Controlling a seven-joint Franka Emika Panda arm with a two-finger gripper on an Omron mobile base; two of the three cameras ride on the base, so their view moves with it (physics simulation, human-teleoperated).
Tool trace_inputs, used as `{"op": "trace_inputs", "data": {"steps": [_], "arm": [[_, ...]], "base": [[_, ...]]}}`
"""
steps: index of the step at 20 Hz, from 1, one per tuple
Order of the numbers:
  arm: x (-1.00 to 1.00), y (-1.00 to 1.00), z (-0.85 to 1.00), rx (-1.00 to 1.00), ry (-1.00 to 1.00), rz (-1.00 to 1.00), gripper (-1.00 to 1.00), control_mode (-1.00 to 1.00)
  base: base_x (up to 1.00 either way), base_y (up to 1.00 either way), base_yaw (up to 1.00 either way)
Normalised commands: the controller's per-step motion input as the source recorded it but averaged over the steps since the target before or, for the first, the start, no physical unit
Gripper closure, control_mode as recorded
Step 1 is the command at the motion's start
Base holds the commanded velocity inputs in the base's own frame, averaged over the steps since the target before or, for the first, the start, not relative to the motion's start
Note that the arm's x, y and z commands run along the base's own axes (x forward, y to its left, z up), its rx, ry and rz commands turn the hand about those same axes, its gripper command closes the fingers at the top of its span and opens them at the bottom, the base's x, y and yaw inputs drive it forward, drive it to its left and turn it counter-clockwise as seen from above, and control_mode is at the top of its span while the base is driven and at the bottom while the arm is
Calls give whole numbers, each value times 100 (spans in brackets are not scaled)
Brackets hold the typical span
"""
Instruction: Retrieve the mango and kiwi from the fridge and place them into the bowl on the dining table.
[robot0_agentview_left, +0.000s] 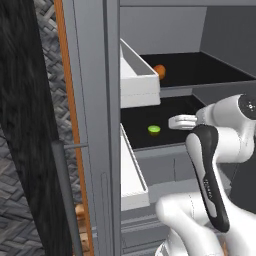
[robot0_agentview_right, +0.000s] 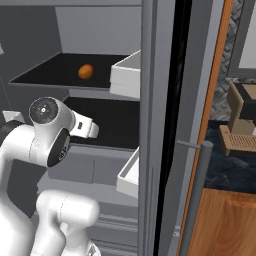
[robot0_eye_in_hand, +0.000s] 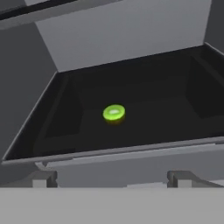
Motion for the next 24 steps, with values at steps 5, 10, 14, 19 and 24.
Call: {"op": "trace_inputs", "data": {"steps": [5, 10, 14, 19, 24], "arm": [[16, 4, -30, -11, 0, 0, -100, -100], [31, 3, -27, -6, 0, 0, -100, -100], [37, 0, -16, 0, 0, 0, -100, -100], [44, 0, -16, 0, 0, 0, -100, -100], [42, 5, -18, 0, 0, 0, -100, -100]], "base": [[0, 0, 0], [0, 0, 0], [0, 0, 0], [0, 0, 0], [0, 0, 0]]}}
